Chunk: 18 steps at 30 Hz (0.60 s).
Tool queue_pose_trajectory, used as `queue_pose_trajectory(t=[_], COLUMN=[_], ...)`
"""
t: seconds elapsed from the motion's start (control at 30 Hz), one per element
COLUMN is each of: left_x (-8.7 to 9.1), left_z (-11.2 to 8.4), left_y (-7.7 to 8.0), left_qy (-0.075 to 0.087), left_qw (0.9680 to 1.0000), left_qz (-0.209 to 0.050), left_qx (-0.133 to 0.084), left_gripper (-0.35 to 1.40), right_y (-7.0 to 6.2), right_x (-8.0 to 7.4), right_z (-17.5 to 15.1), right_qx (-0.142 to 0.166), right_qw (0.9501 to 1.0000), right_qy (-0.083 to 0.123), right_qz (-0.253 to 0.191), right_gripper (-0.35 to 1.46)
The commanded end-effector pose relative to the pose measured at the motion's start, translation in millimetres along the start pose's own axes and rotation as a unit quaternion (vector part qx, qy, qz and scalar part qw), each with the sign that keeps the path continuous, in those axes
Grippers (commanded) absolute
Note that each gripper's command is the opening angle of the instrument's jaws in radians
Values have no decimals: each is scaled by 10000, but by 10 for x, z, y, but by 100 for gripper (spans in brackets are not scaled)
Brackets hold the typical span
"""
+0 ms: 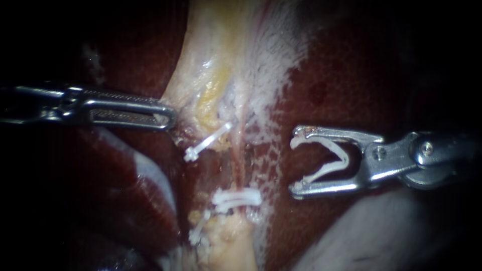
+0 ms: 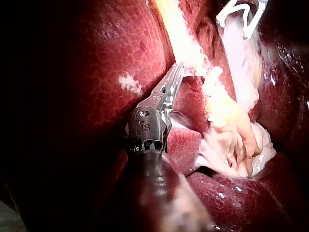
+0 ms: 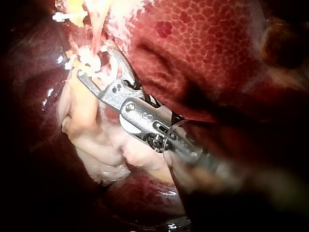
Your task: Clipping third clip right tube
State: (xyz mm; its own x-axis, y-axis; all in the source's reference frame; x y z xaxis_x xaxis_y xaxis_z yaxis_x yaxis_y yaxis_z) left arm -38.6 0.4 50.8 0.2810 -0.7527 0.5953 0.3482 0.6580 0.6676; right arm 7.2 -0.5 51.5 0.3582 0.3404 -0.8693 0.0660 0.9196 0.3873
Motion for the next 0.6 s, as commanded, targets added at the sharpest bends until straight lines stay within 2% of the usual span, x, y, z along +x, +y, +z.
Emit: queue_pose_trajectory(t=[0.03,0.13,0.33,0.47,0.6], left_x=[-1,-4,-15,-23,-32], left_z=[-1,-5,-22,-37,-57], left_y=[-1,-2,-4,-6,-12], left_qy=[-2,1,10,21,-28], left_qw=[10000,10000,10000,10000,9999], left_qz=[-1,-10,-40,-66,-99], left_qx=[-1,9,31,-6,-46], left_gripper=[-35,-35,-35,-35,-35], right_y=[0,-1,-7,-11,-10], right_x=[0,-2,-14,-23,-27], right_z=[0,2,20,36,52], right_qx=[0,0,38,57,174], right_qw=[10000,10000,9998,9992,9967], right_qy=[0,-2,0,-2,5], right_qz=[0,-39,199,393,787], right_gripper=[60,60,60,60,58])
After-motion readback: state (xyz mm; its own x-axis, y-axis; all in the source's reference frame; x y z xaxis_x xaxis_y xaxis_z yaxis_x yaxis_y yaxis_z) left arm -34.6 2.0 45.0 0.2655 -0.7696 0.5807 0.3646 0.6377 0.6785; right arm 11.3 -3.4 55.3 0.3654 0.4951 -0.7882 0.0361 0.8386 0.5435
